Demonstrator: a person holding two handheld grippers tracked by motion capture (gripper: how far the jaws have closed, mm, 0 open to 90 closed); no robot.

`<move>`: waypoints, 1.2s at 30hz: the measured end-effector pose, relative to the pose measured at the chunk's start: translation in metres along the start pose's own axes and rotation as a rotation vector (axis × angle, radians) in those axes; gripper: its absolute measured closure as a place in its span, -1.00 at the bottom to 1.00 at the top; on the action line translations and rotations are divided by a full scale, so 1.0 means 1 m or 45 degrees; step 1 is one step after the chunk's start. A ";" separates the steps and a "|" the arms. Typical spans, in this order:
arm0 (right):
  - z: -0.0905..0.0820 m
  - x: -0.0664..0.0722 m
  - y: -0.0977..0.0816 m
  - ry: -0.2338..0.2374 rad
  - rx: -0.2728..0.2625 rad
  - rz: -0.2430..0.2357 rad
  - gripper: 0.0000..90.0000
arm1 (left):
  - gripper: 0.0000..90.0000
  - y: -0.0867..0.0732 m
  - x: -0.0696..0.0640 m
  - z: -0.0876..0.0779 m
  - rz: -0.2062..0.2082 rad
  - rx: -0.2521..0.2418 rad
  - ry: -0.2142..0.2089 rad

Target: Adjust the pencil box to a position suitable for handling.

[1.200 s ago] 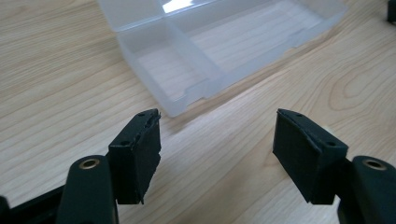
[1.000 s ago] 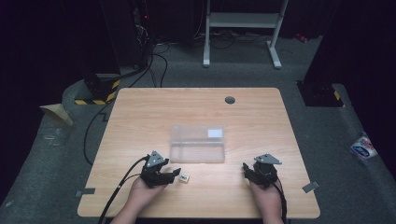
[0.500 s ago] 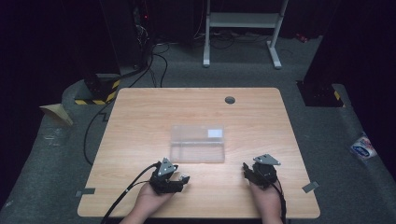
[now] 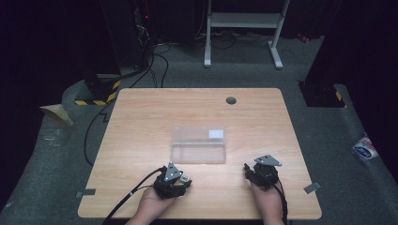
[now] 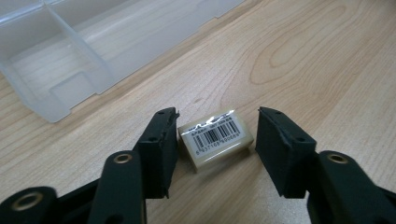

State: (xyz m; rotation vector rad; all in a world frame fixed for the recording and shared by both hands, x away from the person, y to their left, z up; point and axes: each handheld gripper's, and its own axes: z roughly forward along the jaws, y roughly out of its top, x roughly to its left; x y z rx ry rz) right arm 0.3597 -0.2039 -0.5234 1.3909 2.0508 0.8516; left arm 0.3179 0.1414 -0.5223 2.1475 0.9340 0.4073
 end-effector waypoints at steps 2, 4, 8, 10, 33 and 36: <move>0.000 0.000 0.000 0.000 0.000 0.001 -0.10 | 0.11 0.000 0.001 0.000 0.004 -0.002 0.005; 0.000 0.000 0.000 0.001 0.002 0.009 -0.09 | 0.14 -0.001 0.001 -0.001 -0.005 -0.003 -0.007; 0.000 0.000 0.000 0.000 0.000 0.004 -0.09 | 0.17 -0.005 0.008 -0.005 -0.011 -0.003 0.014; 0.000 0.000 0.000 -0.001 0.000 0.002 -0.09 | 0.17 -0.007 0.009 -0.006 -0.022 -0.001 0.014; 0.000 0.000 0.000 0.005 0.003 0.013 -0.08 | -0.08 0.004 0.022 0.006 0.020 0.010 0.010; 0.000 0.000 0.000 -0.001 -0.001 0.002 -0.08 | 0.03 0.004 0.021 0.005 0.039 0.007 0.008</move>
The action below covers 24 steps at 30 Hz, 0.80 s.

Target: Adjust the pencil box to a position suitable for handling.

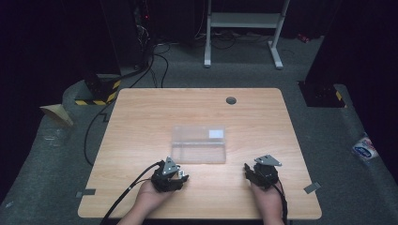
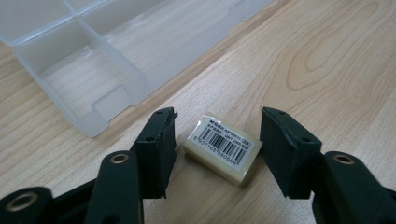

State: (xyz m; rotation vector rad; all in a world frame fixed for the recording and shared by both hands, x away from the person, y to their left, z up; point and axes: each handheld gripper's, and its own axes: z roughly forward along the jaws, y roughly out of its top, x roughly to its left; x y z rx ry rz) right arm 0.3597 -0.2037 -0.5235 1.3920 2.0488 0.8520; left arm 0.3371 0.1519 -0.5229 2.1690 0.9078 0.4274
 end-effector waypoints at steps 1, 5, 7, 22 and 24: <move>0.000 0.000 0.000 0.000 0.000 0.000 -0.08 | 0.03 0.000 -0.001 0.000 -0.004 -0.004 -0.004; 0.000 0.000 0.000 -0.001 -0.002 -0.009 -0.08 | 0.10 -0.001 -0.002 -0.001 0.015 -0.008 -0.001; 0.000 0.000 0.000 -0.001 -0.003 -0.008 -0.07 | 0.14 -0.002 -0.002 -0.002 0.018 -0.011 -0.007; 0.000 0.000 0.000 0.009 0.002 0.007 -0.06 | 0.17 -0.007 -0.002 -0.007 0.023 -0.011 -0.011; 0.000 -0.001 0.000 0.013 0.003 0.010 -0.06 | 0.17 -0.008 -0.001 -0.008 0.021 -0.014 -0.007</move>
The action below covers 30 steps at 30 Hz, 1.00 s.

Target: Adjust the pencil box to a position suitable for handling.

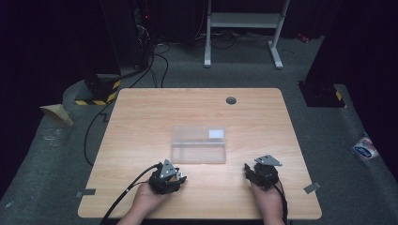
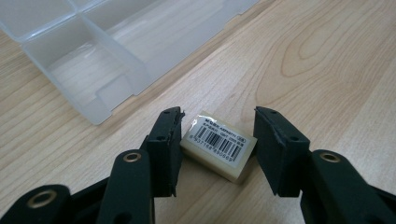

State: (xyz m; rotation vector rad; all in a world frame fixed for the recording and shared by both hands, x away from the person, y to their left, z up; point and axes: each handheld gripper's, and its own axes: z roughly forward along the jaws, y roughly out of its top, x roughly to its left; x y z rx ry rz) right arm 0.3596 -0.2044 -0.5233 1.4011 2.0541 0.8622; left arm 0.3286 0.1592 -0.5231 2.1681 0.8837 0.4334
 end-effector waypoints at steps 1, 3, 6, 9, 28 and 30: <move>0.000 0.000 0.000 0.000 0.000 0.000 -0.06 | 0.17 -0.001 0.001 -0.001 -0.003 0.002 0.000; 0.000 0.000 0.000 -0.004 -0.002 -0.003 -0.06 | 0.17 -0.003 0.003 -0.003 -0.009 -0.001 0.002; 0.000 0.000 0.000 -0.001 0.000 0.000 -0.06 | 0.17 -0.009 0.007 -0.009 -0.026 -0.006 0.000; 0.000 0.000 0.000 -0.001 0.000 0.000 -0.06 | 0.16 -0.014 0.010 -0.015 -0.017 0.000 0.014; 0.000 -0.001 0.000 0.016 0.000 -0.003 -0.06 | 0.18 -0.018 0.022 -0.030 -0.077 -0.071 0.062; 0.000 -0.001 0.000 0.017 0.001 0.004 -0.06 | 0.18 -0.018 0.022 -0.032 -0.081 -0.084 0.075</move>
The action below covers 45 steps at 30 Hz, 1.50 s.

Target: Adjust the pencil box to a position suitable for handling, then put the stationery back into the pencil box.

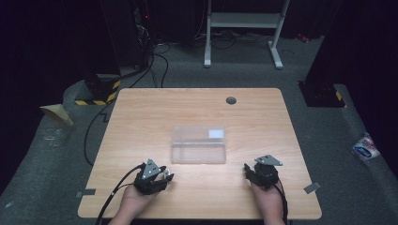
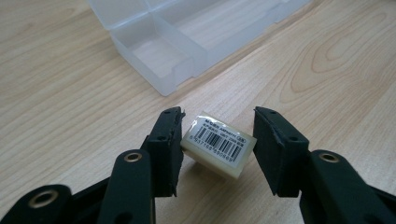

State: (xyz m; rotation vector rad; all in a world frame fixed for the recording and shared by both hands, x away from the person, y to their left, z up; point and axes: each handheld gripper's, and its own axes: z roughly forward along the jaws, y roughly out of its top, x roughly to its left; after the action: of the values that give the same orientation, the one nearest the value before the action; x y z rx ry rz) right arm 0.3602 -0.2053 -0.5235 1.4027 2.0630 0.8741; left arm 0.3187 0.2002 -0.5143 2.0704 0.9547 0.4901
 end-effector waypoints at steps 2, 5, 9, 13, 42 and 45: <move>0.000 0.000 0.000 -0.001 -0.001 -0.001 -0.06 | 0.18 0.001 0.000 -0.003 0.014 -0.006 0.014; 0.001 0.000 0.001 0.005 0.001 0.004 -0.05 | 0.18 0.002 -0.001 -0.007 0.011 -0.019 0.031; 0.001 -0.001 0.001 0.011 0.006 0.007 -0.03 | 0.18 0.004 0.002 -0.010 -0.006 -0.039 0.043; 0.001 0.000 0.001 0.016 0.006 0.003 -0.03 | 0.18 0.006 0.004 -0.009 -0.050 -0.066 0.043; 0.000 -0.002 0.000 0.038 0.008 -0.001 -0.04 | 0.18 0.045 0.011 0.002 -0.038 -0.077 0.078; 0.000 -0.002 0.000 0.040 0.008 -0.002 -0.04 | 0.18 0.047 0.012 0.004 -0.050 -0.072 0.073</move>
State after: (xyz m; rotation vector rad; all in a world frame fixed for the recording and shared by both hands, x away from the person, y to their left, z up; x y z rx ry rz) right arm 0.3612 -0.2069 -0.5233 1.3987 2.0913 0.8954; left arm 0.3504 0.1878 -0.4795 1.9930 1.0017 0.5523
